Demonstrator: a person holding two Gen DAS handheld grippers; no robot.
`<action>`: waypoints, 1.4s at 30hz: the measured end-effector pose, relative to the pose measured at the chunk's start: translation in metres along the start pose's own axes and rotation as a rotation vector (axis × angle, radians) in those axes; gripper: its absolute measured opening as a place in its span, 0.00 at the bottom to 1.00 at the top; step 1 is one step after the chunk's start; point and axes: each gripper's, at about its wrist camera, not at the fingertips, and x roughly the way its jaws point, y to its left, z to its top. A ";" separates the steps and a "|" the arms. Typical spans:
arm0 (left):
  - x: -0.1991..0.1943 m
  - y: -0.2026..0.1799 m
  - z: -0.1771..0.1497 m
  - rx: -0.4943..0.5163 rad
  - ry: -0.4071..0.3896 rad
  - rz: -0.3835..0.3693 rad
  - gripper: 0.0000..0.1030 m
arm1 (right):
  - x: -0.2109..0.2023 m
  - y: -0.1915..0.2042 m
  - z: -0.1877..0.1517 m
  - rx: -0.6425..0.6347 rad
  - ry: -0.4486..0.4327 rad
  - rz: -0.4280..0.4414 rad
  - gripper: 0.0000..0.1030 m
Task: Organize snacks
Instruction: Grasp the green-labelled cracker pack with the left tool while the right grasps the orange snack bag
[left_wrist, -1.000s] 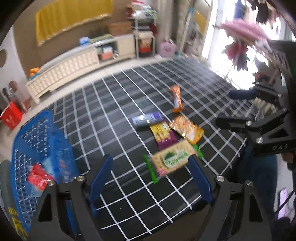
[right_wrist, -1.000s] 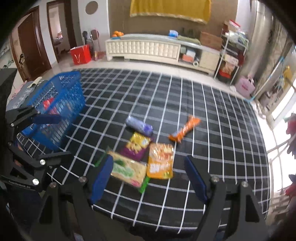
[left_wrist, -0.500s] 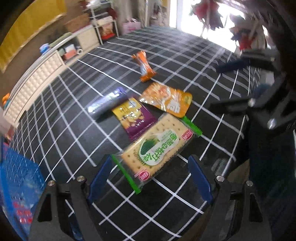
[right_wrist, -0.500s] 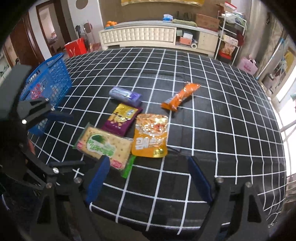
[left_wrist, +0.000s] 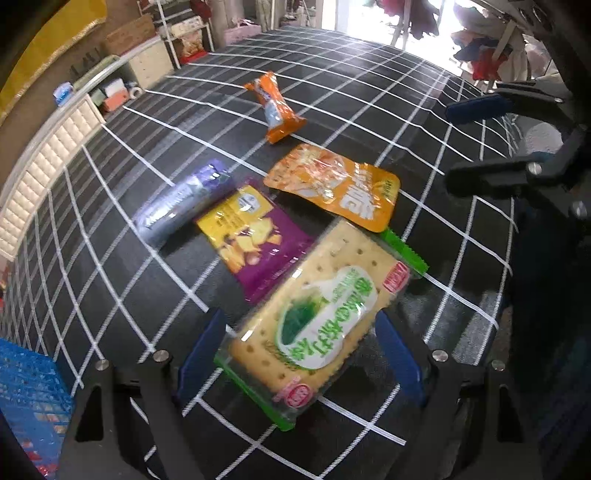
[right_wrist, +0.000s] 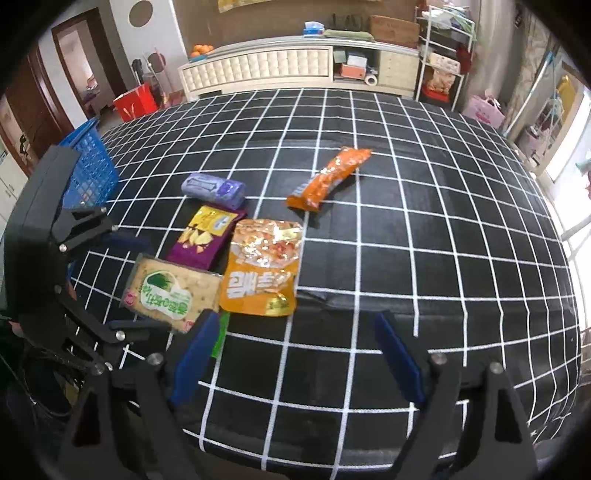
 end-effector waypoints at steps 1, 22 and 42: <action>0.003 -0.003 -0.001 0.013 0.013 -0.005 0.79 | -0.001 -0.002 0.000 0.004 0.000 0.000 0.86; -0.059 -0.005 -0.033 -0.167 -0.204 0.059 0.60 | -0.016 0.002 0.013 0.068 -0.010 -0.039 0.86; -0.099 0.033 -0.057 -0.497 -0.301 0.206 0.60 | 0.057 0.041 0.041 -0.009 0.072 -0.118 0.86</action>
